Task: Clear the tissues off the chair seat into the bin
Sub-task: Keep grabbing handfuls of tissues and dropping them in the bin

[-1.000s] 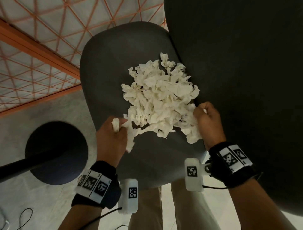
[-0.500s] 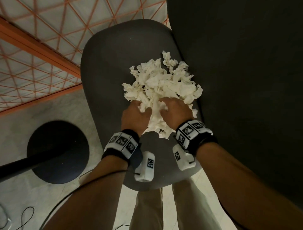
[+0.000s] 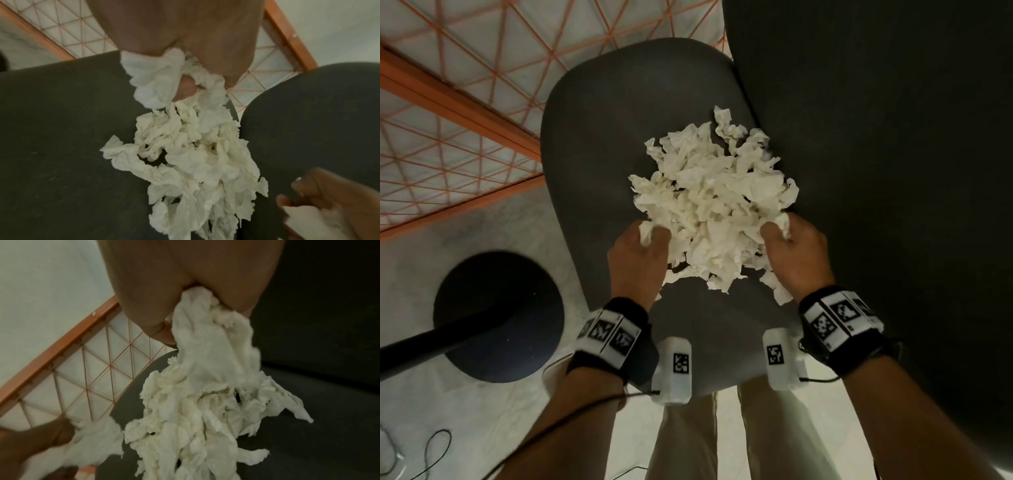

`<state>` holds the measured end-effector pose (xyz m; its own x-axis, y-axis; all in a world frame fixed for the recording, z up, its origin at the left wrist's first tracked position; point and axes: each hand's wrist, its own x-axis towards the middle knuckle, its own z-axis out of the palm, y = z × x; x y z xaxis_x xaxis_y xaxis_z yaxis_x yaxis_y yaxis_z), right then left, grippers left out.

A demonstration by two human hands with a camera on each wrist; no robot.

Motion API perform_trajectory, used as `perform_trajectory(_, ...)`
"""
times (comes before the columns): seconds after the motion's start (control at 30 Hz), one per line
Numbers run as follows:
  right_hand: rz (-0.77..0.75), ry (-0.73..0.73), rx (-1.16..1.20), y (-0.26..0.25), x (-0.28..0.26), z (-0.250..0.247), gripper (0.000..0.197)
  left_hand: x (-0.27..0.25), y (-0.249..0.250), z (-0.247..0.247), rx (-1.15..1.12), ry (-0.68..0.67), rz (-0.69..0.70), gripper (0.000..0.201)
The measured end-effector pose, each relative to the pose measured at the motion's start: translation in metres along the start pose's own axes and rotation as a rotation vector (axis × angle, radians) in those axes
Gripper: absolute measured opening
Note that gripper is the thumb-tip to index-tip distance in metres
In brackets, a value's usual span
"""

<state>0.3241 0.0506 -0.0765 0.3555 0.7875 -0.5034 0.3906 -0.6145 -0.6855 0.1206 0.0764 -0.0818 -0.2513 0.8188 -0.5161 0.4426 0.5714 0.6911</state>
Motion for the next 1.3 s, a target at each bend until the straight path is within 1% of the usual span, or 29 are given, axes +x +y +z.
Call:
perform_trajectory(0.03, -0.008, 0.015, 0.012, 0.002, -0.003, -0.003, 0.011, -0.006, -0.004, -0.006, -0.041, 0.009, -0.01, 0.021)
perform_trajectory(0.1, -0.035, 0.049, 0.001, 0.006, -0.007, -0.005, 0.028, -0.016, -0.011, -0.015, -0.132, 0.023, -0.048, 0.021)
perform_trajectory(0.13, -0.055, 0.067, 0.006, 0.007, -0.009, -0.006, 0.03, -0.021, -0.016, -0.019, -0.162, 0.038, -0.054, 0.023)
perform_trajectory(0.2, -0.063, 0.083, 0.061, 0.008, -0.01, -0.004, 0.022, -0.03, -0.021, -0.024, -0.189, 0.066, -0.051, 0.015)
perform_trajectory(0.23, -0.046, 0.071, 0.104, 0.007, -0.01, -0.002, 0.022, -0.034, -0.021, -0.025, -0.211, 0.073, -0.044, 0.007)
perform_trajectory(0.27, -0.036, 0.042, 0.128, 0.006, -0.009, 0.001, 0.026, -0.037, -0.022, -0.026, -0.214, 0.08, -0.027, 0.006)
perform_trajectory(0.3, -0.051, 0.008, 0.116, 0.004, -0.009, 0.004, 0.027, -0.04, -0.025, -0.026, -0.205, 0.086, -0.016, 0.01)
perform_trajectory(0.37, -0.126, -0.064, -0.023, -0.001, -0.007, 0.011, 0.03, -0.042, -0.03, -0.024, -0.173, 0.069, -0.031, 0.014)
perform_trajectory(0.43, -0.176, -0.188, -0.215, -0.003, -0.003, 0.018, 0.044, -0.044, -0.034, -0.022, -0.134, 0.037, -0.063, 0.014)
perform_trajectory(0.5, -0.165, -0.295, -0.405, -0.002, 0.004, 0.027, 0.057, -0.046, -0.035, -0.017, -0.08, 0.013, -0.08, 0.007)
perform_trajectory(0.53, -0.156, -0.321, -0.477, 0.0, 0.008, 0.031, 0.057, -0.046, -0.035, -0.014, -0.039, -0.001, -0.083, 0.005)
perform_trajectory(0.63, -0.159, -0.284, -0.576, 0.003, 0.016, 0.039, 0.038, -0.043, -0.044, -0.004, 0.121, -0.082, -0.083, 0.02)
perform_trajectory(0.67, -0.161, -0.256, -0.571, 0.003, 0.017, 0.039, 0.034, -0.041, -0.049, -0.001, 0.19, -0.125, -0.081, 0.023)
perform_trajectory(0.77, -0.174, -0.142, -0.469, 0.001, 0.016, 0.031, 0.035, -0.033, -0.063, 0.009, 0.37, -0.246, -0.074, 0.033)
perform_trajectory(0.8, -0.179, -0.1, -0.42, 0.0, 0.014, 0.027, 0.036, -0.031, -0.065, 0.012, 0.417, -0.271, -0.064, 0.037)
perform_trajectory(0.87, -0.171, -0.022, -0.312, 0.0, 0.006, 0.018, 0.034, -0.026, -0.069, 0.018, 0.495, -0.278, -0.038, 0.043)
perform_trajectory(0.93, -0.133, 0.021, -0.194, -0.001, -0.004, 0.008, 0.033, -0.021, -0.072, 0.022, 0.584, -0.275, -0.034, 0.042)
perform_trajectory(1.0, -0.069, 0.014, -0.127, 0.0, -0.016, 0.002, 0.046, -0.016, -0.075, 0.023, 0.666, -0.291, -0.018, 0.029)
perform_trajectory(1.07, -0.027, -0.003, -0.128, 0.007, -0.023, 0.002, 0.048, -0.014, -0.077, 0.02, 0.668, -0.294, -0.009, 0.018)
perform_trajectory(1.1, -0.015, -0.015, -0.141, 0.012, -0.026, 0.005, 0.043, -0.014, -0.078, 0.018, 0.64, -0.287, -0.014, 0.018)
perform_trajectory(1.17, 0.02, -0.035, -0.145, 0.025, -0.031, 0.012, 0.023, -0.016, -0.076, 0.011, 0.565, -0.259, -0.027, 0.021)
perform_trajectory(1.2, 0.035, -0.045, -0.144, 0.029, -0.034, 0.016, 0.017, -0.017, -0.075, 0.008, 0.528, -0.237, -0.025, 0.021)
perform_trajectory(1.3, 0.124, -0.057, -0.117, 0.039, -0.042, 0.025, 0.029, -0.025, -0.073, -0.004, 0.412, -0.168, 0.014, 0.022)
